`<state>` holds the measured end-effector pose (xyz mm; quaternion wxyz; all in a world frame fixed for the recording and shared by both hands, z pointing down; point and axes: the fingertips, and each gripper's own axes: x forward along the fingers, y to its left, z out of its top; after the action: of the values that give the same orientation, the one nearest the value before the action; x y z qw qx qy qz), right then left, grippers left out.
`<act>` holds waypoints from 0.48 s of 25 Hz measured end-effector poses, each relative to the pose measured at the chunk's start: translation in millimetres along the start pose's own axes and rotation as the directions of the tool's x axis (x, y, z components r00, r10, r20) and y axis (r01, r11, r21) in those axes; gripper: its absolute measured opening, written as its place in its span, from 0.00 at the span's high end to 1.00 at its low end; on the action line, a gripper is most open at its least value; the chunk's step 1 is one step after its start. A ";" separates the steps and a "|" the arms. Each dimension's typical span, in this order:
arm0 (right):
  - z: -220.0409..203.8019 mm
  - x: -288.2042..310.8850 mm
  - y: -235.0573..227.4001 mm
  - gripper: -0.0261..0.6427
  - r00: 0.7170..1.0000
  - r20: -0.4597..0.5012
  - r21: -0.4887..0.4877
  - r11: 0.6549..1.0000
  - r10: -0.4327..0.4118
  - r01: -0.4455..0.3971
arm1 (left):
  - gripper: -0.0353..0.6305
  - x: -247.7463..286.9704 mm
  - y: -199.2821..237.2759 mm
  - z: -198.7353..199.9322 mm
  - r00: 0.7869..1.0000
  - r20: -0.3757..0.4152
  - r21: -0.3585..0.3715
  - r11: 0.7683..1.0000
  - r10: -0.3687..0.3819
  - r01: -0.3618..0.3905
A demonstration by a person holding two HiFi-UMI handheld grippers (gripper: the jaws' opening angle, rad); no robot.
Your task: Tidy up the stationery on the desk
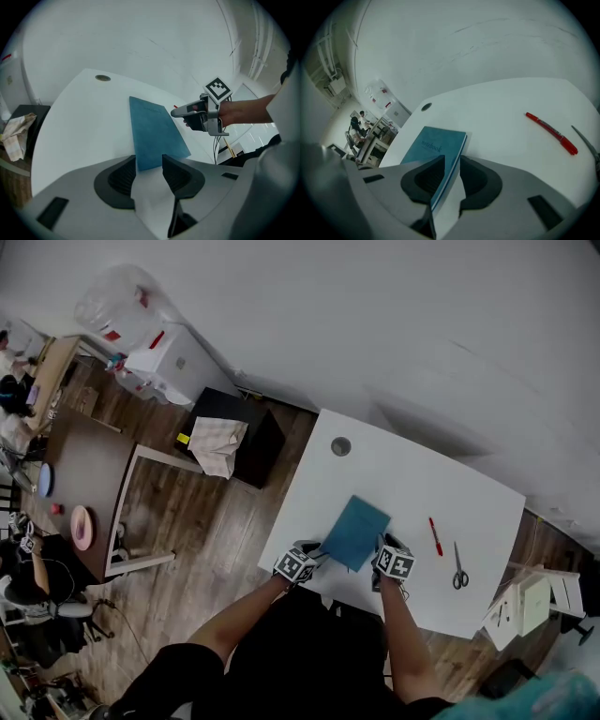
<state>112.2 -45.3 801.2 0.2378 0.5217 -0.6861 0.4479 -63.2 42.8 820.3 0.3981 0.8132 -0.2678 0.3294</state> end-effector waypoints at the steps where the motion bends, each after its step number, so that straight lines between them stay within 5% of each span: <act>1: -7.8 -2.2 2.0 0.82 1.000 -0.009 -0.005 1.000 0.001 -0.001 | 0.70 -0.6 0.9 -0.1 1.000 0.003 0.002 1.000 0.002 -0.002; 12: -40.5 7.0 30.2 0.82 0.996 -0.090 -0.052 0.999 -0.004 0.000 | 0.70 -7.8 13.4 5.5 0.998 0.061 -0.038 0.999 0.012 -0.010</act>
<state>76.0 -12.3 815.4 0.2826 0.4952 -0.6856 0.4527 -75.7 32.4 818.2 0.4034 0.8136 -0.2905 0.3015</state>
